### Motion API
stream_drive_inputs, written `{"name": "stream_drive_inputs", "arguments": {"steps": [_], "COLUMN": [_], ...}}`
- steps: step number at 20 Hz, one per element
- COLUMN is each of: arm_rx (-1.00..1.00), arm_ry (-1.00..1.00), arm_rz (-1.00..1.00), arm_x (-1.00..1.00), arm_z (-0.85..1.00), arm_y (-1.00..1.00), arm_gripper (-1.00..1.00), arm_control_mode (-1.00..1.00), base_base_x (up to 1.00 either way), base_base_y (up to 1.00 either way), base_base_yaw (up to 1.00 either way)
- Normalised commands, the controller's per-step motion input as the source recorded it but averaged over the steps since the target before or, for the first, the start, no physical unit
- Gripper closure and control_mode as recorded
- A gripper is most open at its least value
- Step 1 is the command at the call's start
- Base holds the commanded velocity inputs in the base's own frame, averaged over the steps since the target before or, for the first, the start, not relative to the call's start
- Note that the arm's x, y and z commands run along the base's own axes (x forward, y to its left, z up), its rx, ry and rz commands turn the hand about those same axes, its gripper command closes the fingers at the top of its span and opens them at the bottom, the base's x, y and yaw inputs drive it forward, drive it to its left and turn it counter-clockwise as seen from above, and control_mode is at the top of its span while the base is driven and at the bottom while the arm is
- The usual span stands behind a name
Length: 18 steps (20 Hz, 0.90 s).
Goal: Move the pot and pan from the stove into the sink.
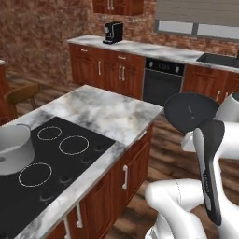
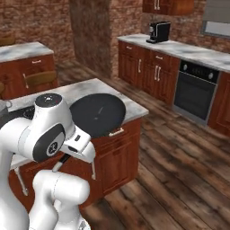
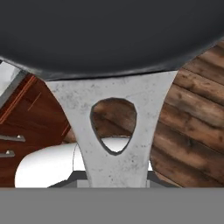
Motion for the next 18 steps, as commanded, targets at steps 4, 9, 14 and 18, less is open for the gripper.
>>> {"name": "stream_drive_inputs", "arguments": {"steps": [4, 9, 14, 18], "arm_rx": [0.00, 0.00, 0.00, 0.00], "arm_ry": [0.00, 0.00, 0.00, 0.00], "arm_rz": [0.00, 0.00, 0.00, 0.00], "arm_x": [0.00, 0.00, 0.00, 0.00], "arm_z": [0.00, 0.00, 0.00, 0.00], "arm_y": [0.00, 0.00, 0.00, 0.00], "arm_gripper": [1.00, 1.00, 1.00, 1.00], "arm_control_mode": [1.00, 1.00, 1.00, 1.00], "base_base_x": [0.00, 0.00, 0.00, 0.00], "base_base_y": [-0.18, -0.20, -0.21, -0.23], "base_base_yaw": [-0.43, -0.42, -0.42, -0.41]}}
